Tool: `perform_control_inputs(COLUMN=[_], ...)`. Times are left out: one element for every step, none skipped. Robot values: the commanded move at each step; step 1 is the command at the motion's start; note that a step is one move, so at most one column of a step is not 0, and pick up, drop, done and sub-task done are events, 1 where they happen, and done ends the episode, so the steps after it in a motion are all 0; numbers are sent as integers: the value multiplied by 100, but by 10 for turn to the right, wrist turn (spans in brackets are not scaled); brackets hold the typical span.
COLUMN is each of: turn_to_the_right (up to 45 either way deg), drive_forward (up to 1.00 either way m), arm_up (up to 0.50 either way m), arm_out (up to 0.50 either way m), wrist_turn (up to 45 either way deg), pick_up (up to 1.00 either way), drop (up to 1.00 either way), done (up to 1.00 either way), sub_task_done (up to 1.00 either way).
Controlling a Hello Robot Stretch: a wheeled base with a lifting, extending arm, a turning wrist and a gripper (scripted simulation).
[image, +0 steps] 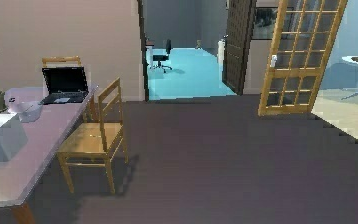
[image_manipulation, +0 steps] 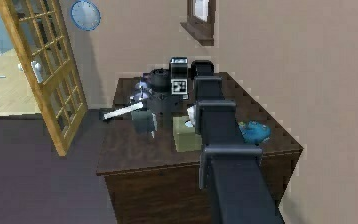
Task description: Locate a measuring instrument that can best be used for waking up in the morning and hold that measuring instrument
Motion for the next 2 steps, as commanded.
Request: perform_control_inputs(turn_to_the_right=[0,0], drive_forward=[0,0], arm_up=[0,0], arm_out=[0,0], wrist_turn=[210,0], pick_up=[0,100], drop=[0,0], done=[0,0], sub_task_done=[0,0])
